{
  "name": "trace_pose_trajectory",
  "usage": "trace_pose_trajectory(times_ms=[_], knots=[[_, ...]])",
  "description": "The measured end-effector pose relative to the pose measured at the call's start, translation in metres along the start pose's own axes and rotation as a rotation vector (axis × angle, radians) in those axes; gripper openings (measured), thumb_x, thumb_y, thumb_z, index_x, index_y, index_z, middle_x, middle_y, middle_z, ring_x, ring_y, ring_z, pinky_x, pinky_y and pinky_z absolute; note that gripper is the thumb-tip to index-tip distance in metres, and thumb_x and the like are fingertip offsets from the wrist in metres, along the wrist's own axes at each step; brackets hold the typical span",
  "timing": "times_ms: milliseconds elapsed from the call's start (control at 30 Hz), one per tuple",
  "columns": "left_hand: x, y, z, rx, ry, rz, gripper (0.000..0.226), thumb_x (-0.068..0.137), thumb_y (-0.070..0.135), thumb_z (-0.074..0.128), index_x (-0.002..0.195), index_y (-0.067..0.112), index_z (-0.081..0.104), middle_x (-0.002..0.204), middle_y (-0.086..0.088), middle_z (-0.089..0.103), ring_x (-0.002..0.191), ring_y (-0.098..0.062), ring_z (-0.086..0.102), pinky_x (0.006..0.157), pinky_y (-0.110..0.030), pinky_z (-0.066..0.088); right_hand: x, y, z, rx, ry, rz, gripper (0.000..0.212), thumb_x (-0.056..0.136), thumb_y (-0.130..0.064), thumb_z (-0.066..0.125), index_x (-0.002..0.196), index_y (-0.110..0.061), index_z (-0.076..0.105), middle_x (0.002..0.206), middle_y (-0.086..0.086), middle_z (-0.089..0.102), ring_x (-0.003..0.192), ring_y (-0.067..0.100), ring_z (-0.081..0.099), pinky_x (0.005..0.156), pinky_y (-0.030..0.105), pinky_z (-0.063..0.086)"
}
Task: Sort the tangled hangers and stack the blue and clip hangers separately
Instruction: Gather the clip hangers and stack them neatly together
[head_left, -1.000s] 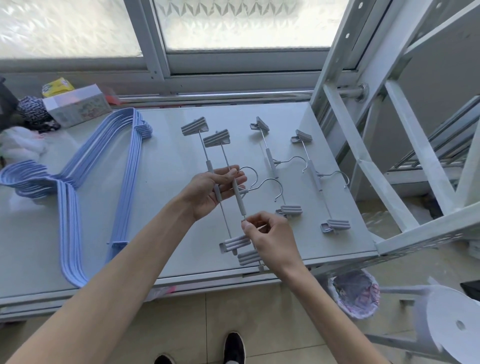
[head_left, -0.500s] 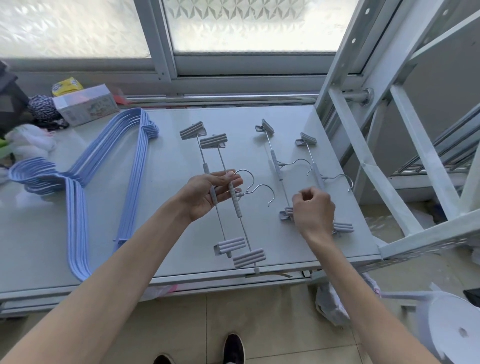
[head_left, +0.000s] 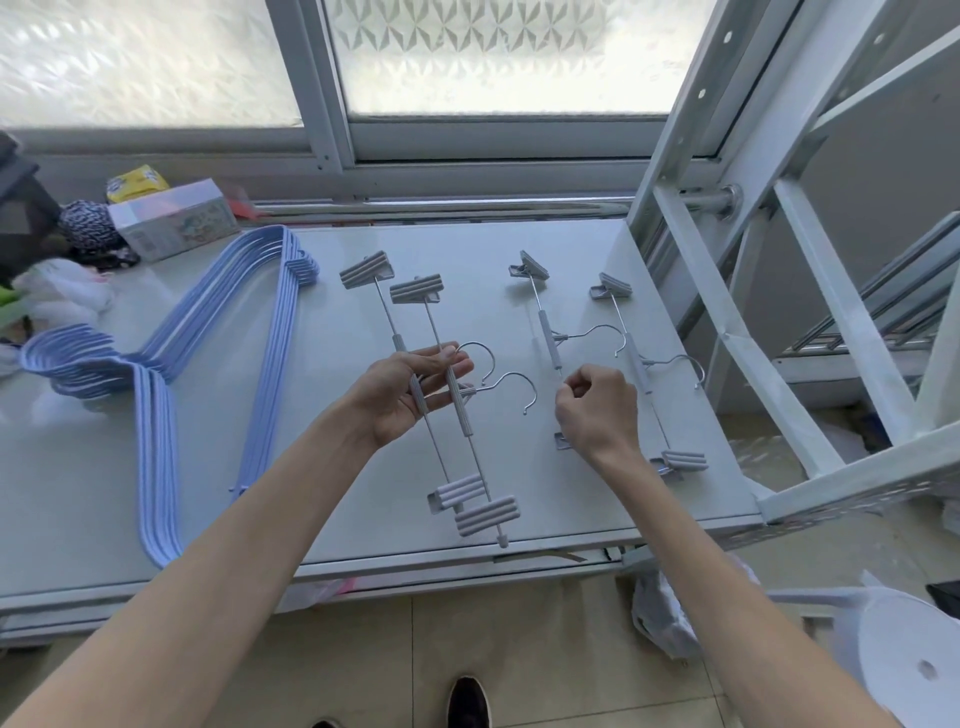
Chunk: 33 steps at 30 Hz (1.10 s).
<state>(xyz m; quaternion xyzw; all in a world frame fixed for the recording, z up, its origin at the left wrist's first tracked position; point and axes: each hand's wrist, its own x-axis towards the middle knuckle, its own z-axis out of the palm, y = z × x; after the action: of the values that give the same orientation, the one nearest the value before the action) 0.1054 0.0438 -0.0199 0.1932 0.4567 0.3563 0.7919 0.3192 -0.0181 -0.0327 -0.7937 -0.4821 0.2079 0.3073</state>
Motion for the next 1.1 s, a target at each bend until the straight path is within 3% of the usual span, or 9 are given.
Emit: trace_pose_trajectory(times_ms=[167, 300, 500, 667, 900, 1100], knots=[[0.004, 0.003, -0.003, -0.003, 0.023, 0.006, 0.020, 0.089, -0.002, 0.060, 0.108, 0.001, 0.063, 0.098, -0.010, 0.075, 0.094, -0.018, 0.072, 0.069, -0.041, 0.060, -0.029, -0.006, -0.014, 0.140, 0.064, -0.113, 0.017, 0.084, -0.013, 0.065, 0.067, -0.010, 0.066, 0.058, -0.002, 0.064, 0.057, 0.012, 0.059, 0.055, 0.022, 0.044], [0.006, 0.004, -0.002, -0.025, 0.027, 0.024, 0.017, 0.090, 0.000, 0.058, 0.106, 0.002, 0.063, 0.094, -0.008, 0.075, 0.093, -0.019, 0.073, 0.077, -0.042, 0.060, -0.059, -0.011, -0.022, 0.254, -0.008, -0.210, 0.020, 0.085, -0.012, 0.067, 0.065, -0.013, 0.064, 0.053, -0.003, 0.061, 0.045, 0.005, 0.055, 0.046, 0.012, 0.039], [0.006, 0.006, 0.001, -0.108, 0.028, 0.041, 0.014, 0.091, 0.001, 0.058, 0.103, 0.003, 0.066, 0.092, -0.011, 0.074, 0.085, -0.022, 0.074, 0.069, -0.037, 0.061, -0.080, -0.016, -0.019, 0.246, -0.128, -0.271, 0.019, 0.084, -0.011, 0.069, 0.065, -0.013, 0.067, 0.051, -0.010, 0.058, 0.045, 0.004, 0.049, 0.049, 0.014, 0.038], [0.006, 0.005, 0.003, -0.134, 0.039, 0.059, 0.017, 0.090, 0.003, 0.058, 0.105, 0.005, 0.066, 0.094, -0.014, 0.073, 0.086, -0.025, 0.072, 0.070, -0.034, 0.060, -0.087, -0.018, -0.014, 0.310, -0.159, -0.234, 0.020, 0.084, -0.007, 0.067, 0.064, -0.010, 0.068, 0.047, -0.002, 0.056, 0.034, 0.001, 0.044, 0.040, 0.011, 0.034], [0.007, 0.005, 0.002, -0.121, 0.022, 0.040, 0.022, 0.086, 0.004, 0.063, 0.108, 0.003, 0.065, 0.102, -0.014, 0.072, 0.088, -0.023, 0.071, 0.082, -0.036, 0.059, -0.088, -0.012, -0.008, 0.244, -0.135, -0.245, 0.019, 0.083, -0.011, 0.069, 0.064, -0.011, 0.069, 0.052, -0.004, 0.060, 0.043, 0.003, 0.048, 0.045, 0.015, 0.036], [0.008, 0.002, 0.005, -0.009, 0.021, 0.056, 0.025, 0.078, 0.001, 0.072, 0.101, 0.009, 0.065, 0.085, -0.003, 0.075, 0.075, -0.012, 0.073, 0.072, -0.025, 0.060, -0.088, -0.013, -0.003, 0.221, -0.128, -0.266, 0.020, 0.084, -0.014, 0.068, 0.064, -0.013, 0.068, 0.050, -0.009, 0.057, 0.044, 0.005, 0.050, 0.047, 0.012, 0.034]])
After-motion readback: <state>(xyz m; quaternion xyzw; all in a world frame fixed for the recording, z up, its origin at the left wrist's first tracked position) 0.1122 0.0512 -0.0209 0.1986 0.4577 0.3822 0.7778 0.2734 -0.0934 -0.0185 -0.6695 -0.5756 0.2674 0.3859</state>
